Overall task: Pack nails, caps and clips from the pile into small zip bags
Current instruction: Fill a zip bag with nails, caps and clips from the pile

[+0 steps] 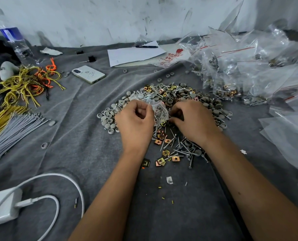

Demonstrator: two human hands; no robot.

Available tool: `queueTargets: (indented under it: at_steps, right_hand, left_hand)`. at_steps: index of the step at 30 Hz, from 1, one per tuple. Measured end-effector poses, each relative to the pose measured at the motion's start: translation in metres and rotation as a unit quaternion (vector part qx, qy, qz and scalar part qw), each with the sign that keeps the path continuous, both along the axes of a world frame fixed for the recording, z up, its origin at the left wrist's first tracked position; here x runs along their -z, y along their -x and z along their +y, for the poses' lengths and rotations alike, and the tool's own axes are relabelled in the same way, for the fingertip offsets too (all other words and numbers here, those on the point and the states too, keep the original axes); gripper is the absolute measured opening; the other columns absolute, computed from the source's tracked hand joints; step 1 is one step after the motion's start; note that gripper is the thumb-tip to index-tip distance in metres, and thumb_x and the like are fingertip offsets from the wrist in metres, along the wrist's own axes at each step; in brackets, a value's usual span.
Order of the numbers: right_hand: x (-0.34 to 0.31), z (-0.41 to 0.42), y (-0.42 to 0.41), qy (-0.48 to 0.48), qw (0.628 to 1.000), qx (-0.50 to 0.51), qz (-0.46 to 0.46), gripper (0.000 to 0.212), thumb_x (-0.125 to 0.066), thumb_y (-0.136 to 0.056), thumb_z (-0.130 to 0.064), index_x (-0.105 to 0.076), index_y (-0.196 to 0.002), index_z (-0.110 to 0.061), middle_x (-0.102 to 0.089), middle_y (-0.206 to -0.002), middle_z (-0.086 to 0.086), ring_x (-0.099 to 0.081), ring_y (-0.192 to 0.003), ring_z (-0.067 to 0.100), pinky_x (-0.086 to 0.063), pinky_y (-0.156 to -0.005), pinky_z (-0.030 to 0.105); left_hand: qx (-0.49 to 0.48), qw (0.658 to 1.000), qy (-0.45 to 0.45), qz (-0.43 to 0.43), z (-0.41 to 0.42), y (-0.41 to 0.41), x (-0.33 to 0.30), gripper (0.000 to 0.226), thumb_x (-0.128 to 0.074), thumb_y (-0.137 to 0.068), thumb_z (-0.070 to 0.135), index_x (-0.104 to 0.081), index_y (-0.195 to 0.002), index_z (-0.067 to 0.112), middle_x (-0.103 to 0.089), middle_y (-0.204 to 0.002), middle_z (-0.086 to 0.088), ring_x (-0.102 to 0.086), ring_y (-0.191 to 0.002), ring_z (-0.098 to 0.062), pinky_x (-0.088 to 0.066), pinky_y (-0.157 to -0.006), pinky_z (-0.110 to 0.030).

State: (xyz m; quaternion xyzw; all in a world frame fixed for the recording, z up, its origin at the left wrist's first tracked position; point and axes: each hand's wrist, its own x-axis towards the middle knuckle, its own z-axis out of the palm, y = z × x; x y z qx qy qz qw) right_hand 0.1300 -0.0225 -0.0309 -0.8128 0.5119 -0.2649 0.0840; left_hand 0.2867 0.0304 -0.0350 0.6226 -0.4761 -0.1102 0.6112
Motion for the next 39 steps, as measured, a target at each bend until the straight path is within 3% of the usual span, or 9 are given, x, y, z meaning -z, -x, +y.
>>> queueTargets:
  at_steps: [3, 5, 8, 13, 18, 23, 30, 35, 39]
  right_hand:
    - [-0.001, 0.001, 0.000, -0.002, 0.999, -0.009, -0.050, 0.011, -0.082, -0.086, -0.024, -0.076, -0.094, -0.023, -0.071, -0.089, -0.008, -0.064, -0.080, 0.008, -0.058, -0.076, 0.032]
    - [-0.004, 0.002, -0.001, 0.030, 0.993, -0.010, -0.112, 0.010, -0.082, -0.085, -0.020, -0.077, -0.094, -0.018, -0.073, -0.088, -0.006, -0.064, -0.078, 0.007, -0.057, -0.076, 0.026]
    - [-0.011, 0.005, -0.003, 0.100, 0.978, -0.039, -0.179, 0.012, -0.082, -0.086, -0.017, -0.078, -0.096, -0.014, -0.074, -0.092, -0.004, -0.064, -0.083, 0.006, -0.050, -0.078, 0.013]
    - [-0.010, 0.011, -0.008, 0.104, 0.976, -0.105, -0.159, 0.015, -0.085, -0.080, -0.013, -0.079, -0.094, -0.014, -0.076, -0.092, -0.006, -0.060, -0.079, -0.005, -0.044, -0.080, 0.004]
    - [-0.006, 0.011, -0.010, 0.083, 0.978, -0.116, -0.152, 0.018, -0.085, -0.078, -0.008, -0.080, -0.093, -0.016, -0.078, -0.090, -0.006, -0.070, -0.083, 0.005, -0.057, -0.079, 0.023]
    - [-0.002, 0.014, -0.014, 0.029, 0.982, -0.154, -0.107, 0.023, -0.081, -0.081, -0.011, -0.081, -0.102, -0.021, -0.079, -0.093, -0.004, -0.072, -0.083, 0.011, -0.059, -0.078, 0.037]
    - [-0.001, 0.013, -0.017, 0.060, 0.985, -0.095, -0.127, 0.019, -0.088, -0.076, -0.024, -0.076, -0.090, -0.019, -0.075, -0.089, -0.005, -0.069, -0.082, 0.012, -0.058, -0.076, 0.038]
    - [-0.005, 0.008, -0.011, 0.103, 0.978, -0.022, -0.182, 0.014, -0.084, -0.083, -0.019, -0.072, -0.088, -0.017, -0.070, -0.083, -0.008, -0.063, -0.074, 0.003, -0.052, -0.067, 0.015]
    - [-0.001, -0.002, 0.000, 0.080, 0.988, 0.058, -0.120, 0.010, -0.078, -0.089, -0.016, -0.074, -0.098, -0.016, -0.073, -0.094, -0.002, -0.066, -0.085, 0.013, -0.057, -0.076, 0.030]
  left_hand:
    - [-0.002, 1.000, -0.012, -0.005, -0.001, 0.000, 0.002, 0.018, -0.072, -0.090, 0.008, -0.070, -0.077, 0.020, -0.065, -0.064, 0.005, -0.064, -0.060, -0.015, -0.056, -0.057, -0.034]
    - [-0.004, 1.000, -0.014, -0.008, -0.002, 0.000, 0.002, 0.019, -0.073, -0.090, 0.008, -0.069, -0.077, 0.021, -0.065, -0.064, 0.005, -0.064, -0.060, -0.016, -0.057, -0.057, -0.036]
    - [-0.004, 1.000, -0.012, -0.010, -0.002, 0.000, 0.002, 0.019, -0.073, -0.090, 0.008, -0.069, -0.076, 0.021, -0.064, -0.063, 0.006, -0.062, -0.058, -0.013, -0.055, -0.057, -0.033]
    - [0.007, 1.000, -0.008, -0.020, -0.002, 0.000, 0.002, 0.024, -0.075, -0.091, 0.009, -0.066, -0.074, 0.025, -0.061, -0.061, 0.009, -0.055, -0.054, -0.003, -0.047, -0.054, -0.021]
    - [0.026, 0.999, -0.007, -0.024, -0.002, 0.003, 0.000, 0.024, -0.075, -0.091, 0.009, -0.066, -0.075, 0.024, -0.059, -0.059, 0.011, -0.053, -0.052, -0.003, -0.042, -0.052, -0.015]
    - [0.028, 0.999, -0.005, -0.030, -0.001, 0.002, 0.001, 0.019, -0.075, -0.092, 0.009, -0.068, -0.078, 0.020, -0.061, -0.062, 0.007, -0.056, -0.055, -0.006, -0.045, -0.053, -0.019]
    - [0.031, 0.999, -0.001, -0.018, -0.003, 0.002, 0.003, 0.019, -0.074, -0.092, 0.008, -0.068, -0.078, 0.020, -0.061, -0.061, 0.008, -0.056, -0.053, -0.006, -0.045, -0.050, -0.018]
    - [0.025, 1.000, -0.002, -0.017, -0.002, 0.002, 0.002, 0.024, -0.074, -0.091, 0.007, -0.066, -0.075, 0.023, -0.060, -0.060, 0.010, -0.053, -0.052, -0.002, -0.043, -0.050, -0.017]
    - [0.007, 1.000, -0.001, -0.017, -0.002, 0.001, 0.002, 0.026, -0.073, -0.090, 0.008, -0.065, -0.074, 0.026, -0.060, -0.060, 0.011, -0.055, -0.054, -0.002, -0.044, -0.053, -0.016]
